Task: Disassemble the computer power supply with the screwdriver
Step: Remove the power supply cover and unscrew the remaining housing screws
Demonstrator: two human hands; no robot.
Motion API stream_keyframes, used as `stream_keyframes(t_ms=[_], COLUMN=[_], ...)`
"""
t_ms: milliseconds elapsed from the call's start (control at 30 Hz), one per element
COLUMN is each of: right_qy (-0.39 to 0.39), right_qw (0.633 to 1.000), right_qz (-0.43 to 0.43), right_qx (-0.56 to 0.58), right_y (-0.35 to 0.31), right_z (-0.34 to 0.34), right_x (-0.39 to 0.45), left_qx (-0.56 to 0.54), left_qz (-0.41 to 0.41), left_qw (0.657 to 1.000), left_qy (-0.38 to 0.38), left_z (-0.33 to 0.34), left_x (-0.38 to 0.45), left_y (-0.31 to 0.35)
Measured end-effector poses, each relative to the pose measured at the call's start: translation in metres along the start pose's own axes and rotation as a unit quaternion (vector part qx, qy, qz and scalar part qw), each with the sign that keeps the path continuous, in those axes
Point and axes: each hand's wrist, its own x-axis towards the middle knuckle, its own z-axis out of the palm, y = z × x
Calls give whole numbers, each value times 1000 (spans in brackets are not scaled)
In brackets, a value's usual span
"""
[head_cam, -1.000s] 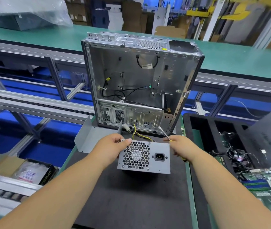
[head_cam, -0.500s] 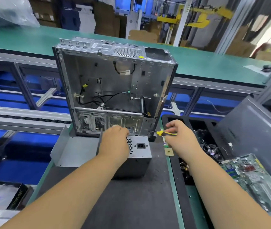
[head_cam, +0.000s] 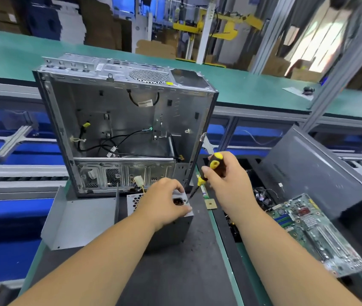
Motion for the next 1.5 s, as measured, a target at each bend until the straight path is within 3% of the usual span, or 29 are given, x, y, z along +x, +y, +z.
stream_keyframes(t_ms=[300,667,1200,1500], right_qy=[3,-1,-129,-224], right_qw=[995,993,991,972], right_qz=[24,49,-19,-68], right_qx=[-95,-103,-26,25], right_y=[-11,-17,5,6], right_z=[20,21,0,-4], right_x=[2,2,28,44], left_qx=[-15,-21,-74,-72], left_qz=[-2,10,-23,-20], left_qw=[1000,1000,997,997], left_qy=[-12,-17,19,16], left_z=[1,2,4,3], left_x=[4,8,7,5], left_y=[-6,-10,-4,1])
